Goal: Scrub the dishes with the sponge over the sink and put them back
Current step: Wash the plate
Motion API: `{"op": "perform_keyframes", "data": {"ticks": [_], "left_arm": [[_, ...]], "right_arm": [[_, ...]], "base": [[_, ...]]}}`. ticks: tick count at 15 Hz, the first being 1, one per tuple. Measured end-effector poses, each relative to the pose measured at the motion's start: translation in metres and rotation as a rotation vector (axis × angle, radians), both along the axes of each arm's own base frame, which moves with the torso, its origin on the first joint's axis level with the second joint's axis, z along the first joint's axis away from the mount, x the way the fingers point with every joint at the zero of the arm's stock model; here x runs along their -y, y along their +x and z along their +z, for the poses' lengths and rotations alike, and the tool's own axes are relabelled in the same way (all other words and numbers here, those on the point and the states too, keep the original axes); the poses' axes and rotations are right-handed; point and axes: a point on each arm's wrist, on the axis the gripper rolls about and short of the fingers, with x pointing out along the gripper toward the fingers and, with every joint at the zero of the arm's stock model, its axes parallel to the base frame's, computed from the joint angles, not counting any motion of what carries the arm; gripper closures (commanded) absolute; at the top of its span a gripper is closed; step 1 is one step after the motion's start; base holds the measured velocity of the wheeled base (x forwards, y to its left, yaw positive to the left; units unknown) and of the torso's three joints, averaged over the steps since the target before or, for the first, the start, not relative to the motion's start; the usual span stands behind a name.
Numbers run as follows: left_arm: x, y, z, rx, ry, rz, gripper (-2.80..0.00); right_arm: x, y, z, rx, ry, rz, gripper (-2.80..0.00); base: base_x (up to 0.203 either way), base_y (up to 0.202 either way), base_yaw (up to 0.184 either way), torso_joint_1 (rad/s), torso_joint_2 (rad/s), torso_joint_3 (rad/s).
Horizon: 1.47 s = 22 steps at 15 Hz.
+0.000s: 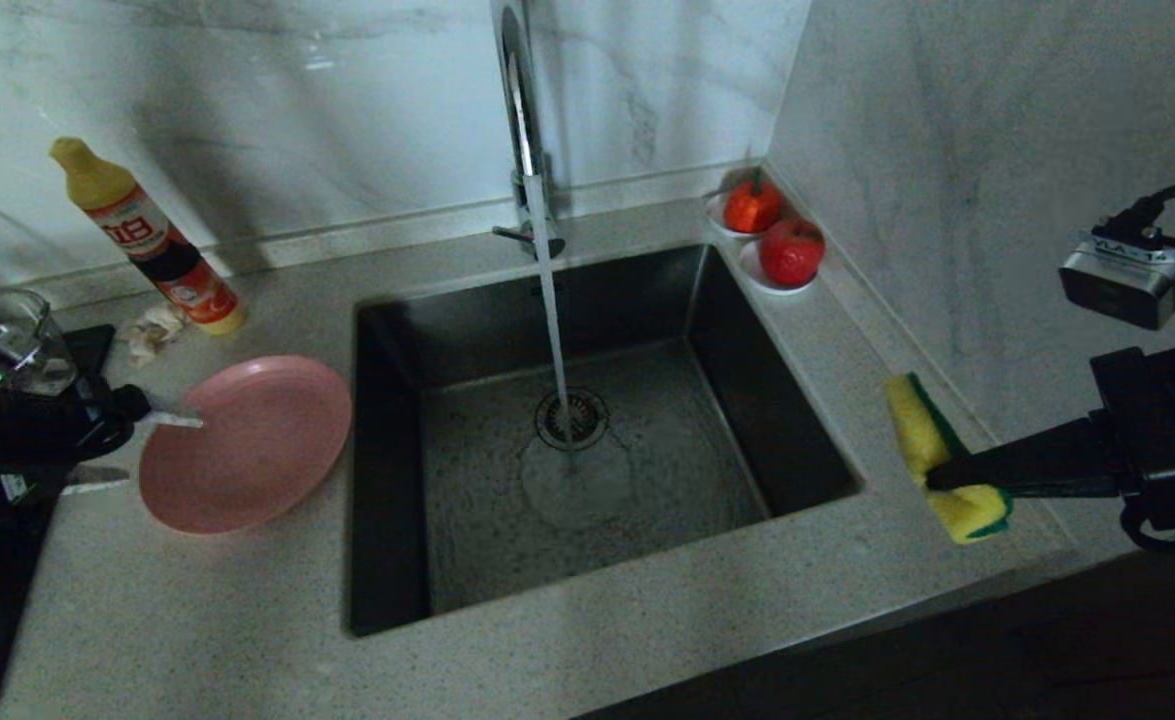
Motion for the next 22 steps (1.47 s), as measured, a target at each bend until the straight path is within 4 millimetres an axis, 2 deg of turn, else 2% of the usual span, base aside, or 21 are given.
{"op": "perform_keyframes", "data": {"ticks": [5, 9, 14, 19, 22], "left_arm": [[0.012, 0.018, -0.001, -0.016, 0.053, 0.018, -2.8], [0.009, 0.028, 0.004, -0.021, 0.092, 0.079, -2.8], [0.007, 0.039, 0.001, -0.039, 0.106, 0.102, -2.8], [0.02, 0.051, 0.0, -0.057, 0.152, 0.102, -2.8], [0.024, 0.051, 0.005, -0.092, 0.146, 0.089, -2.8]], "right_arm": [[0.001, 0.001, 0.0, -0.001, -0.001, -0.006, 0.0], [0.002, 0.001, -0.001, 0.004, -0.006, -0.003, 0.0], [0.001, 0.003, -0.003, -0.006, -0.01, -0.003, 0.0], [0.003, 0.002, -0.002, -0.001, -0.009, -0.012, 0.0], [0.005, 0.001, -0.004, -0.006, -0.011, -0.016, 0.0]], "base": [[0.0, 0.0, 0.0, 0.0, 0.0, 0.0], [0.0, 0.0, 0.0, 0.0, 0.0, 0.0], [0.0, 0.0, 0.0, 0.0, 0.0, 0.0], [0.0, 0.0, 0.0, 0.0, 0.0, 0.0], [0.0, 0.0, 0.0, 0.0, 0.0, 0.0]]}}
